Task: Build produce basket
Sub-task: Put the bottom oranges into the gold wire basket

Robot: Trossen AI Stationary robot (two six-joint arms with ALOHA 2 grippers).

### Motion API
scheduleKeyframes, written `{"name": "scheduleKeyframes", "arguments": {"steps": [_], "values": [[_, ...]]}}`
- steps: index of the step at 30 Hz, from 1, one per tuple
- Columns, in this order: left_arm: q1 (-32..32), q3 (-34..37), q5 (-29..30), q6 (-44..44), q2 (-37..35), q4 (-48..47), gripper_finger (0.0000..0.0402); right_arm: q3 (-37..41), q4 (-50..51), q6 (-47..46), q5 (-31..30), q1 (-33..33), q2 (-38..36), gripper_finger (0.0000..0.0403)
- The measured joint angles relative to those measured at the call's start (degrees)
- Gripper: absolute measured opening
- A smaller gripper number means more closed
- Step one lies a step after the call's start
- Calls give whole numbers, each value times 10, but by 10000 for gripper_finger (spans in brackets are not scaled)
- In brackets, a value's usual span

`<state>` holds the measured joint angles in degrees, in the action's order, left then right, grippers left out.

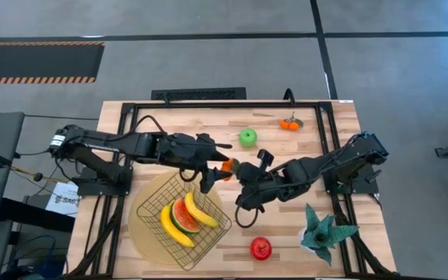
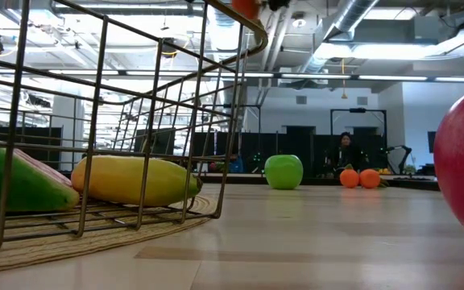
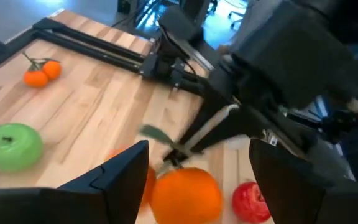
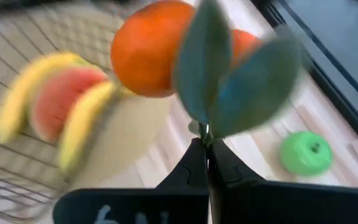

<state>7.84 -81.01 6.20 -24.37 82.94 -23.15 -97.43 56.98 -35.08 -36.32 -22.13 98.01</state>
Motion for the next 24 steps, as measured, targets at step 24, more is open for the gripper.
{"name": "scheduleKeyframes", "arguments": {"steps": [24], "values": [[-4, 0, 3, -18, 7, -3, 263, -1, -105, 39, -4, 6, 7, 1]]}}
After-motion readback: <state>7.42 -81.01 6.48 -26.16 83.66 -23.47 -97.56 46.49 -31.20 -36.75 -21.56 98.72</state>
